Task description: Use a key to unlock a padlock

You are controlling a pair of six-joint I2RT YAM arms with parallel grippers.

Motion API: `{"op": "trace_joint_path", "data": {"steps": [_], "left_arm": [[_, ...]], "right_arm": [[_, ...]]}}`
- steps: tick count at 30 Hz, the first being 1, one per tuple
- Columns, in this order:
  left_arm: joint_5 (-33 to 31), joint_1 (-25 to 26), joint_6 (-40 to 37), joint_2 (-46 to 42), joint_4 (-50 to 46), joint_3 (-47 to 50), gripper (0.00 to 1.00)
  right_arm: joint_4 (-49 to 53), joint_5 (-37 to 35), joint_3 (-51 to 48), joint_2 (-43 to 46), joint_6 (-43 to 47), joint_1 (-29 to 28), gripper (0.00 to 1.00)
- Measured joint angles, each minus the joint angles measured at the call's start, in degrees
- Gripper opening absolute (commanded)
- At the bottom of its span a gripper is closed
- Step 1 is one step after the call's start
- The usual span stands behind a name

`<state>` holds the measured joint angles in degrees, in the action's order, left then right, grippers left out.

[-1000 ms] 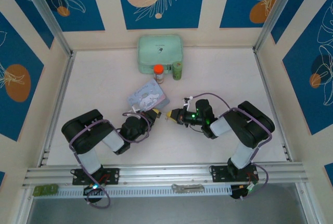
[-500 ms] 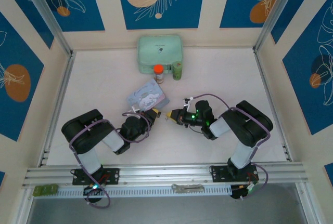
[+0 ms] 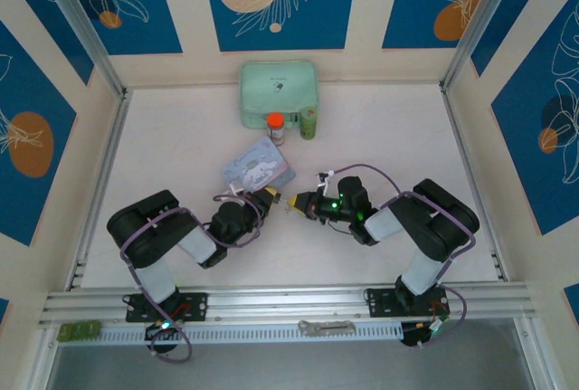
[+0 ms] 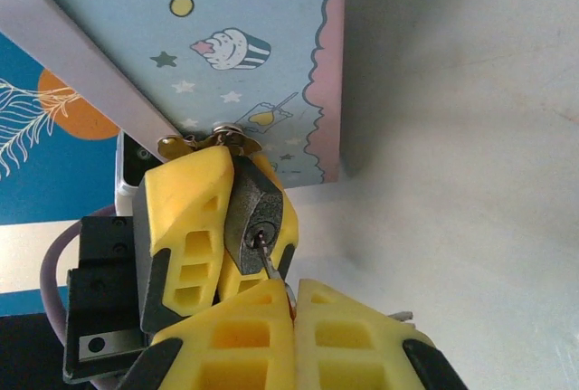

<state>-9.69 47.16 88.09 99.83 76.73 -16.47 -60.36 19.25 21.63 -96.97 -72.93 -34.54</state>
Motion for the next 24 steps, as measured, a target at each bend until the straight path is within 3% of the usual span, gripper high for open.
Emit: {"op": "trace_joint_path", "data": {"steps": [12, 24], "left_arm": [[0.04, -0.07, 0.00, 0.00, -0.04, -0.20, 0.00], [-2.08, -1.57, -0.02, -0.02, -2.19, -0.85, 0.00]], "right_arm": [[-2.19, 0.09, 0.07, -1.31, -0.22, -0.02, 0.00], [-8.48, 3.26, 4.33, -9.70, -1.25, 0.52, 0.00]]}}
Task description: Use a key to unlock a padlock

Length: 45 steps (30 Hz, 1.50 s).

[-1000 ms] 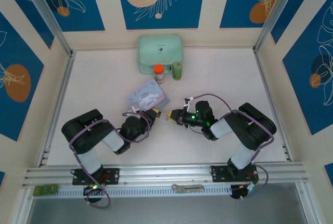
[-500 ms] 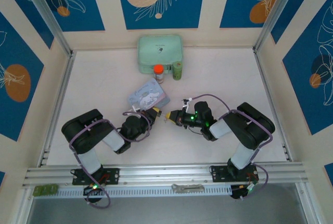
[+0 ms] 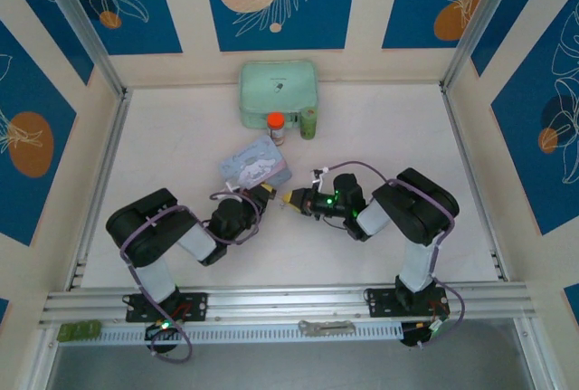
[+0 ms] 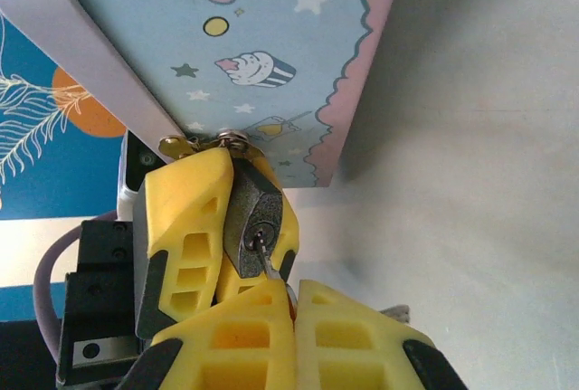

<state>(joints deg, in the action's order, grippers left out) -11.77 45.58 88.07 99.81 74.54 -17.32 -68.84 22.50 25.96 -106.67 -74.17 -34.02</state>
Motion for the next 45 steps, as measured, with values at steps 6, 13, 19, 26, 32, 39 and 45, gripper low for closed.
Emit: {"op": "trace_joint_path", "data": {"steps": [6, 13, 19, 26, 32, 39, 45], "left_arm": [[-0.04, -0.20, -0.02, -1.11, -1.81, -0.09, 0.00], [1.11, -0.37, 0.02, -1.53, -2.67, -1.22, 0.00], [1.07, -0.74, 0.00, -1.51, -3.96, -2.05, 0.00], [2.19, -1.03, -3.82, -2.34, -3.91, -2.12, 0.00], [8.33, -3.89, -8.55, -7.58, -3.93, -1.57, 0.00], [19.45, -7.52, -15.21, -11.52, -3.96, -1.57, 0.00], [23.54, -8.85, -20.09, -14.23, -3.50, -1.03, 0.00]], "right_arm": [[-2.62, 3.76, 1.66, -3.39, 0.17, 1.09, 0.00], [-4.57, 6.27, 4.81, -5.77, 0.76, 1.07, 0.00], [-2.03, 6.47, 5.95, -5.51, 3.19, 1.38, 0.00], [-1.81, 9.40, 6.49, -5.31, -4.13, 2.43, 0.00], [-9.73, 15.21, 8.02, -6.43, -19.87, 3.78, 0.00], [-13.64, 21.03, 8.55, -5.25, -37.42, 4.81, 0.00], [-14.08, 23.32, 9.60, -3.87, -42.93, 4.74, 0.00]]}}
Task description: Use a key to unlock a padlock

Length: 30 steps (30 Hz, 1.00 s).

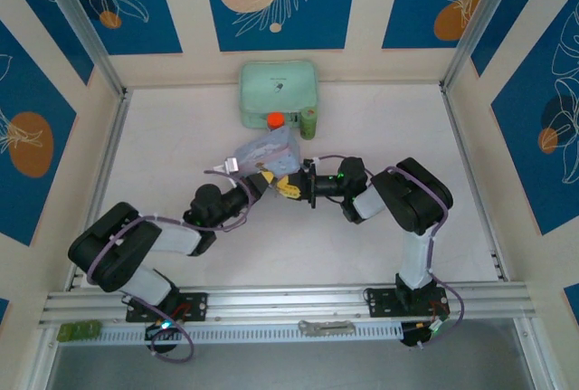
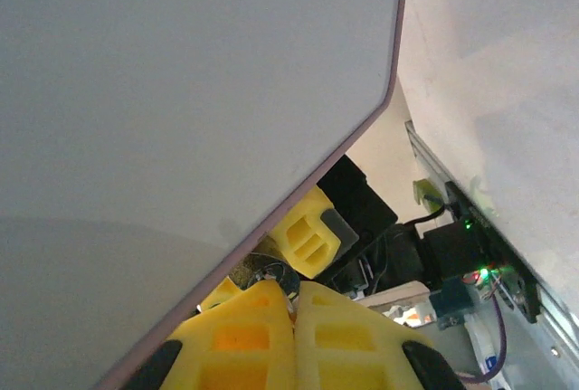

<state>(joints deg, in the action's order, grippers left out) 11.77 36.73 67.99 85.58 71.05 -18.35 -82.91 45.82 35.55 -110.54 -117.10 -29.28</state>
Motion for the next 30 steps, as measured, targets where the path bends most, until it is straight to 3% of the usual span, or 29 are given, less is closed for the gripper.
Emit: {"op": "trace_joint_path", "data": {"steps": [18, 24, 30], "left_arm": [[-1.92, -1.73, -6.99, -2.89, 1.31, 1.27, 0.00], [-3.04, -1.55, -5.31, -0.96, 1.62, 2.36, 0.00], [-3.21, -0.33, -4.42, -2.05, 2.19, 6.14, 0.00]], "right_arm": [[-0.90, -5.33, 2.99, -1.03, -1.70, -2.54, 0.00], [1.16, -6.32, 2.71, -2.56, -2.23, -2.93, 0.23], [5.90, -7.93, 1.33, -3.23, -2.45, -3.74, 0.37]]}}
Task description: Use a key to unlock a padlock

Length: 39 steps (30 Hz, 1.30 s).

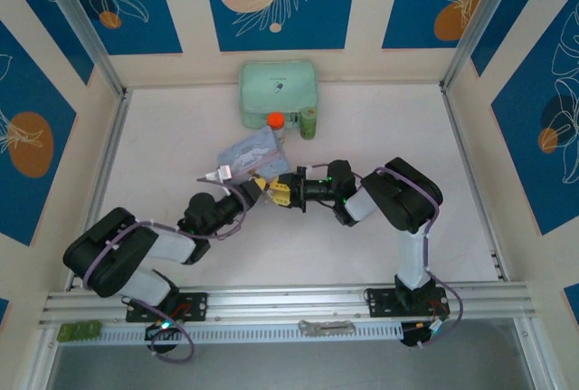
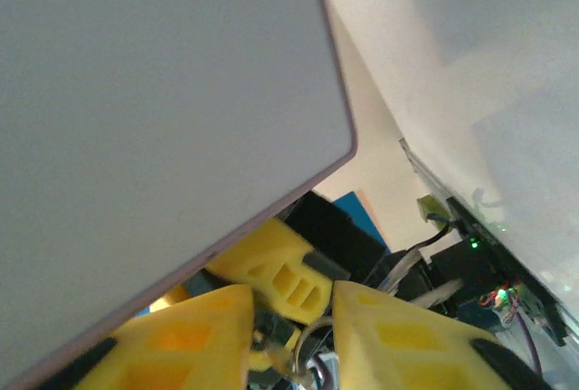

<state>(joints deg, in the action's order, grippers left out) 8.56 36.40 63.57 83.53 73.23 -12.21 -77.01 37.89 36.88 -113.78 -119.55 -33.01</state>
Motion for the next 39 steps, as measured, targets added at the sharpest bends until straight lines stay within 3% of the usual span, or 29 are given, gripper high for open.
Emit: {"op": "trace_joint_path", "data": {"steps": [5, 16, 20, 25, 31, 35, 39], "left_arm": [[-1.27, 1.46, 0.44, -4.55, -1.97, 3.52, 0.00], [-9.70, 3.50, -2.49, -24.55, -29.51, 3.23, 0.00], [-11.72, 3.54, -2.64, -24.98, -34.99, 3.23, 0.00], [-12.68, 3.72, -2.60, -21.33, -34.84, 3.21, 0.00], [-13.03, 3.91, -0.85, -14.75, -33.48, 2.62, 0.00], [-13.18, 4.00, 2.36, -12.37, -33.48, 1.36, 0.00], [-13.14, 4.02, 6.60, -12.04, -34.05, 0.74, 0.00]], "right_arm": [[3.32, -1.79, -0.52, 0.00, 0.94, 0.07, 0.45], [25.53, -2.60, -5.18, 10.58, 16.94, 0.50, 0.47], [36.26, -2.58, -3.96, 14.60, 24.33, 0.50, 0.47], [49.79, -3.39, -1.25, 18.29, 33.64, 0.68, 0.47], [72.35, -10.78, 6.93, 24.63, 52.74, -0.66, 0.43], [86.49, -21.57, 16.61, 28.15, 70.47, -6.47, 0.41], [91.76, -29.07, 19.37, 29.31, 85.42, -12.70, 0.41]]}}
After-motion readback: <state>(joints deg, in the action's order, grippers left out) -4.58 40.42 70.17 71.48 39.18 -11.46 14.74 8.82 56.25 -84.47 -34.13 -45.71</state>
